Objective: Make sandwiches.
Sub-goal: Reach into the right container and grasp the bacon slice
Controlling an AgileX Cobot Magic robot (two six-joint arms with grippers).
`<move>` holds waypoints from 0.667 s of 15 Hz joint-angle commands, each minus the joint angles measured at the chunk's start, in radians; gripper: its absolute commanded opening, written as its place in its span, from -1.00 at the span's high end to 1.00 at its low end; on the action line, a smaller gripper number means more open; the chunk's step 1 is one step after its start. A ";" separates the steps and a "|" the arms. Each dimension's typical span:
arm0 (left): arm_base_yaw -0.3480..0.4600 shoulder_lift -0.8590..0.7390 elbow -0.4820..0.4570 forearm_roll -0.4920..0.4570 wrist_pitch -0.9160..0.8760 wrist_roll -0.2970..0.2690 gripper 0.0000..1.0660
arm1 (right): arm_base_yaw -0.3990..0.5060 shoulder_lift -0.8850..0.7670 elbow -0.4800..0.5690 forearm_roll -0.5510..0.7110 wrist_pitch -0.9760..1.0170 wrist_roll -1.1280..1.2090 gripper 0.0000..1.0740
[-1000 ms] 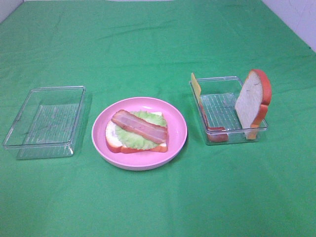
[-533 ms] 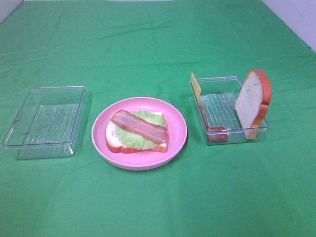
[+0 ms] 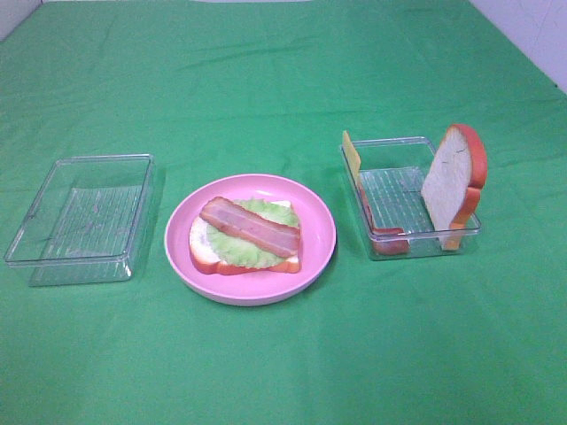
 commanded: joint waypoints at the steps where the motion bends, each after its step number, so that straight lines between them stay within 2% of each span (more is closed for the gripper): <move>1: -0.005 -0.012 0.002 -0.001 -0.017 -0.007 -0.83 | -0.005 -0.024 0.003 -0.001 -0.004 -0.012 -0.63; 5: -0.005 -0.011 0.002 -0.001 -0.017 -0.007 -0.83 | -0.005 0.023 -0.014 -0.006 -0.006 -0.010 -0.63; 7: -0.005 -0.011 0.002 -0.001 -0.017 -0.007 -0.83 | -0.005 0.220 -0.110 -0.006 0.036 0.022 -0.63; 9: -0.005 -0.011 0.002 -0.001 -0.017 -0.007 -0.83 | -0.005 0.481 -0.280 0.011 0.129 0.043 -0.63; 10: -0.005 -0.011 0.002 -0.001 -0.017 -0.007 -0.83 | -0.005 0.544 -0.329 0.014 0.156 0.042 -0.63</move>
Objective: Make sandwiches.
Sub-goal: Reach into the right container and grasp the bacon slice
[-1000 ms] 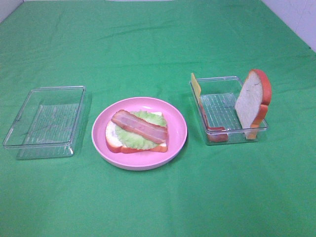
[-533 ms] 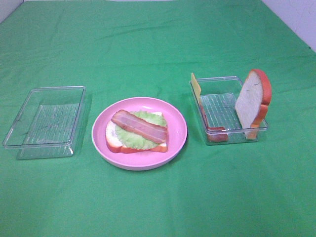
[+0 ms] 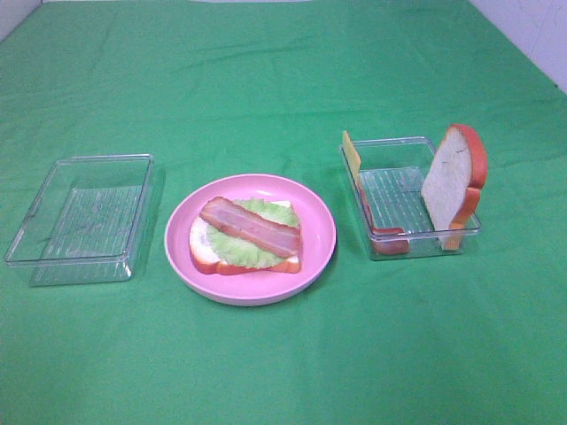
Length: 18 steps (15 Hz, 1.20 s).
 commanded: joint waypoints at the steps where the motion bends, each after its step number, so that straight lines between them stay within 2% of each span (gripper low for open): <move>1: -0.005 -0.011 0.002 -0.001 -0.017 -0.007 -0.83 | -0.005 0.242 -0.182 0.015 0.090 0.011 -0.63; 4: -0.005 -0.011 0.002 -0.001 -0.017 -0.007 -0.83 | -0.005 0.480 -0.369 0.014 0.092 -0.002 -0.63; 6: -0.005 -0.011 0.002 -0.001 -0.017 -0.007 -0.83 | -0.005 0.580 -0.429 0.015 0.093 -0.074 -0.63; 7: -0.005 -0.011 0.002 -0.001 -0.017 -0.007 -0.83 | -0.005 0.696 -0.493 0.032 0.096 -0.034 -0.63; 10: -0.005 -0.011 0.002 -0.001 -0.017 -0.007 -0.83 | 0.005 0.836 -0.587 0.114 0.103 -0.015 -0.63; 11: -0.005 -0.011 0.002 -0.001 -0.017 -0.007 -0.83 | 0.042 0.893 -0.627 0.108 0.103 0.003 -0.63; 15: -0.005 -0.011 0.002 -0.001 -0.017 -0.007 -0.83 | 0.288 1.147 -0.778 -0.024 0.107 0.173 -0.63; 18: -0.005 -0.011 0.002 -0.001 -0.017 -0.007 -0.83 | 0.392 1.313 -0.849 -0.026 0.101 0.242 -0.63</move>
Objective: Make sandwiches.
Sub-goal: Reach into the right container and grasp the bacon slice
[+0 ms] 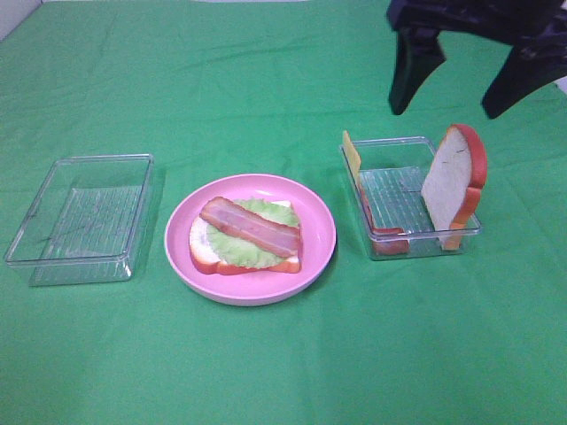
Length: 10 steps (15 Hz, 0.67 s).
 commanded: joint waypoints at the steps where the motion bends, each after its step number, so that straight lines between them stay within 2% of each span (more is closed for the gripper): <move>1: -0.005 -0.011 0.002 -0.001 -0.017 -0.007 -0.83 | 0.060 0.118 -0.055 -0.005 0.078 0.028 -0.63; 6: -0.005 -0.011 0.002 -0.001 -0.017 -0.007 -0.83 | 0.069 0.311 -0.158 0.012 0.056 0.006 -0.63; 10: -0.005 -0.011 0.002 -0.001 -0.017 -0.007 -0.83 | 0.069 0.382 -0.175 -0.016 0.057 0.005 -0.63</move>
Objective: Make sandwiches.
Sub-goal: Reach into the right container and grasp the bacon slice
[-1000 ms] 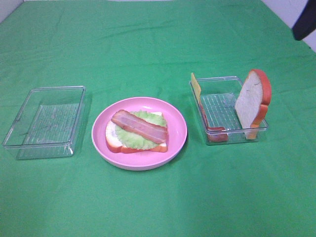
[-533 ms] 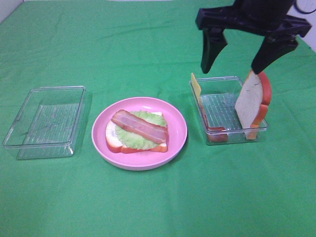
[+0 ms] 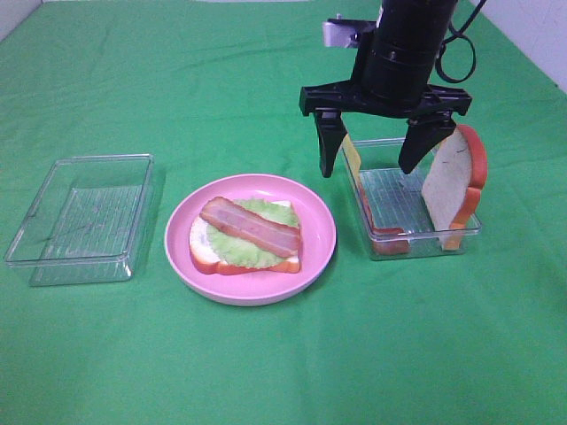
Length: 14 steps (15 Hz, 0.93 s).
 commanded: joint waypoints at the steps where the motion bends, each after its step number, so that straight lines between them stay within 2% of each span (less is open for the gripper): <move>1: -0.005 -0.011 0.002 -0.001 -0.017 -0.007 -0.83 | -0.004 0.029 -0.004 -0.018 0.055 -0.012 -0.63; 8: -0.005 -0.011 0.002 -0.001 -0.017 -0.007 -0.83 | -0.004 0.107 -0.003 -0.009 -0.055 -0.033 -0.63; 14: -0.005 -0.011 0.002 -0.001 -0.017 -0.007 -0.83 | -0.004 0.143 -0.003 -0.007 -0.069 -0.044 -0.61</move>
